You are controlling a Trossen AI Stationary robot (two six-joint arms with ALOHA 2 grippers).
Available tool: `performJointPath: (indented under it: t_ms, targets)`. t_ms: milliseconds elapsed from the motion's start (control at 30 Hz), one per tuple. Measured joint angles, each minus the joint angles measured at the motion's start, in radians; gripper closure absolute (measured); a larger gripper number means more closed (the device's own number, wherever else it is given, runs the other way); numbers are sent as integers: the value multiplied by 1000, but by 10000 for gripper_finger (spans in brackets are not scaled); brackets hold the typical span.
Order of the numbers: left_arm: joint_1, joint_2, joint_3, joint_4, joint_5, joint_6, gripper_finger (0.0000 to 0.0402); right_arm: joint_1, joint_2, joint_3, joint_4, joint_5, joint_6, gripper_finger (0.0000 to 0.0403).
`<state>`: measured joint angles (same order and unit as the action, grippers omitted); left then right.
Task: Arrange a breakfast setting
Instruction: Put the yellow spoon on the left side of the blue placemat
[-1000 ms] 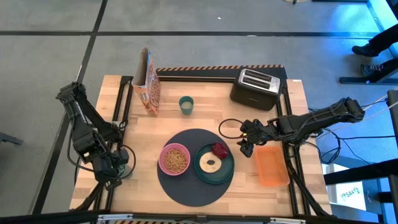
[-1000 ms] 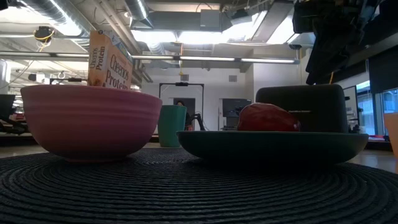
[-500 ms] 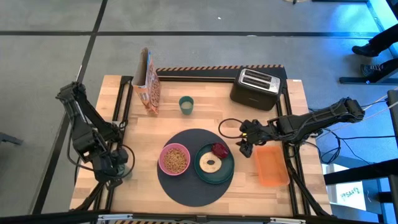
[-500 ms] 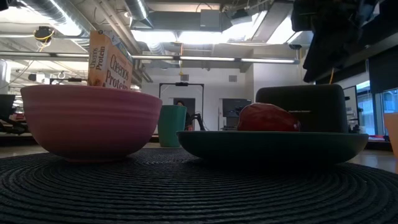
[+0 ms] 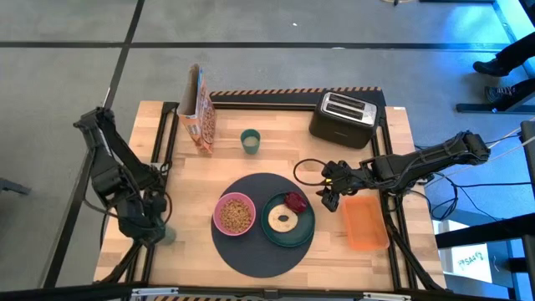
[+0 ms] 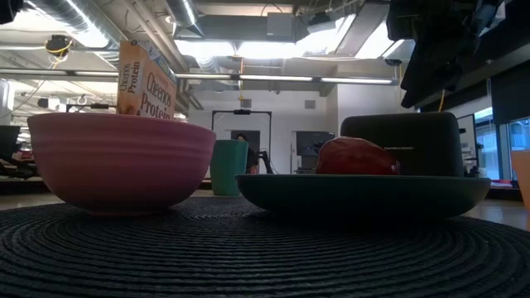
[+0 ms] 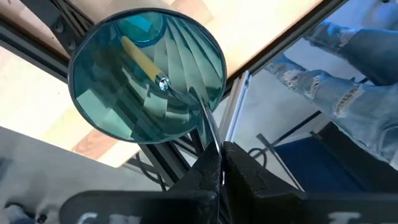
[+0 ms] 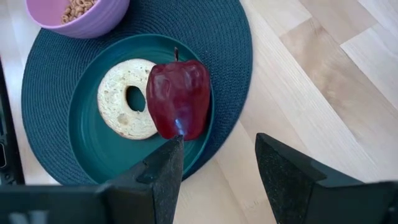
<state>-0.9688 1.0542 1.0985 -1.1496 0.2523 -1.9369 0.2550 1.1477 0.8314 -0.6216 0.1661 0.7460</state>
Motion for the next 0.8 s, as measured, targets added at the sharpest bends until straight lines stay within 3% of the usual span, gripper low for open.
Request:
performJointPath:
  t_ms: [233, 533, 800]
  targets:
    - [0, -47, 0, -1, -12, -24, 401, 0, 0, 0, 9, 1, -15, 214]
    - [0, -142, 0, -14, -115, -47, 401, 0, 0, 0, 91, 10, -36, 214]
    - [0, -237, 0, -80, -105, -50, 401, 0, 0, 0, 106, 10, -43, 214]
